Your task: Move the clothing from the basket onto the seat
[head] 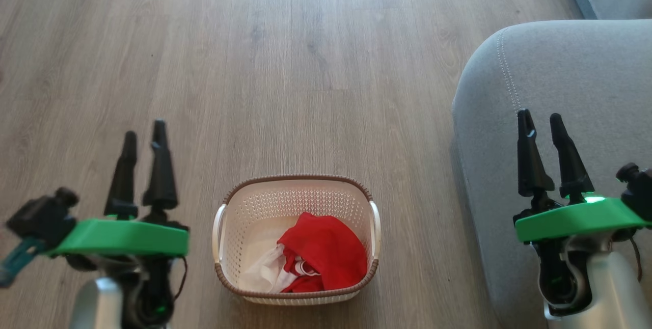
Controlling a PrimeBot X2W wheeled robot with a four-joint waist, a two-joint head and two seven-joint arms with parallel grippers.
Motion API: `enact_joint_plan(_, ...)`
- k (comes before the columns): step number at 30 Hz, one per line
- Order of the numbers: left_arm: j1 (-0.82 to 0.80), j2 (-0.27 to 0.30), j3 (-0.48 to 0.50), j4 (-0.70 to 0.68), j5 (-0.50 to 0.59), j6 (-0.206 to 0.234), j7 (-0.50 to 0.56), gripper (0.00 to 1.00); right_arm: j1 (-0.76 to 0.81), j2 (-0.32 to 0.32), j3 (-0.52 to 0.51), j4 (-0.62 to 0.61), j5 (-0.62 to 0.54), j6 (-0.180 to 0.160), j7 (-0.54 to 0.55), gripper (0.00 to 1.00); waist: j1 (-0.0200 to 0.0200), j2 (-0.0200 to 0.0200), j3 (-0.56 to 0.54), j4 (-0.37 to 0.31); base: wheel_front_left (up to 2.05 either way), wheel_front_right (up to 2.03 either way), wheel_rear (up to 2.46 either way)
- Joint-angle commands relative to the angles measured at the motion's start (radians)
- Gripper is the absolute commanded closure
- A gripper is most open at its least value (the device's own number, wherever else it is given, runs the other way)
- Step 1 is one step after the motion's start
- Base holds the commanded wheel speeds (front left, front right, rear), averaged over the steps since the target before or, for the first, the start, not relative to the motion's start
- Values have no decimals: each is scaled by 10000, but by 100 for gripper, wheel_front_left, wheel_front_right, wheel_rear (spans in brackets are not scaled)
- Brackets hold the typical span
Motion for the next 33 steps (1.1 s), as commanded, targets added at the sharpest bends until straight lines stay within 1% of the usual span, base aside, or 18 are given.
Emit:
enact_joint_plan(1, -377, 108, 115, -471, 306, 54, -113, 0, -593, -100, 176, -474, -271, 3, -113, 0, 0, 0, 1, 6, 0, 0, 0)
enact_joint_plan(4, -382, 111, -287, -574, 1037, 305, -201, 0, -608, -103, 277, -563, -709, 3, -202, 0, 0, 0, 7, 16, 0, 0, 0)
enact_joint_plan(8, -412, 115, -852, -667, 2215, 504, -318, 0, -586, -109, 559, -565, -1252, 3, -320, 0, 0, 0, 8, 29, 0, 0, 0)
enact_joint_plan(15, -399, 176, -1577, -486, 3833, 1233, -523, 0, -566, -117, 804, -452, -2213, 4, -526, 0, 0, 0, 4, -6, 0, 0, 0)
enact_joint_plan(16, -416, 279, -1842, -405, 4210, 1472, -582, 0, -551, -119, 835, -374, -2454, 4, -585, 0, 0, 0, 3, -21, 0, 0, 0)
enact_joint_plan(20, -443, 476, -2345, -178, 4752, 2027, -699, 0, -492, -121, 897, -98, -2977, 4, -703, 0, 0, 0, 13, -44, 0, 0, 0)
enact_joint_plan(25, -477, 818, -3086, 308, 5432, 2522, -845, 0, -441, -125, 937, 363, -3557, 4, -851, 0, 0, 0, 33, -59, 0, 0, 0)
enact_joint_plan(27, -482, 868, -3303, 461, 5587, 2757, -904, 0, -458, -127, 997, 422, -3776, 4, -910, 0, 0, 0, 54, -71, 0, 0, 0)
enact_joint_plan(29, -504, 904, -3473, 551, 5723, 2907, -962, 0, -462, -129, 1058, 485, -3996, 4, -968, 0, 0, 0, 63, -72, 0, 0, 0)
enact_joint_plan(33, -510, 928, -3683, 733, 5994, 3046, -1079, 0, -494, -133, 1136, 635, -4428, 4, -1086, 0, 0, 0, 82, -71, 0, 0, 0)
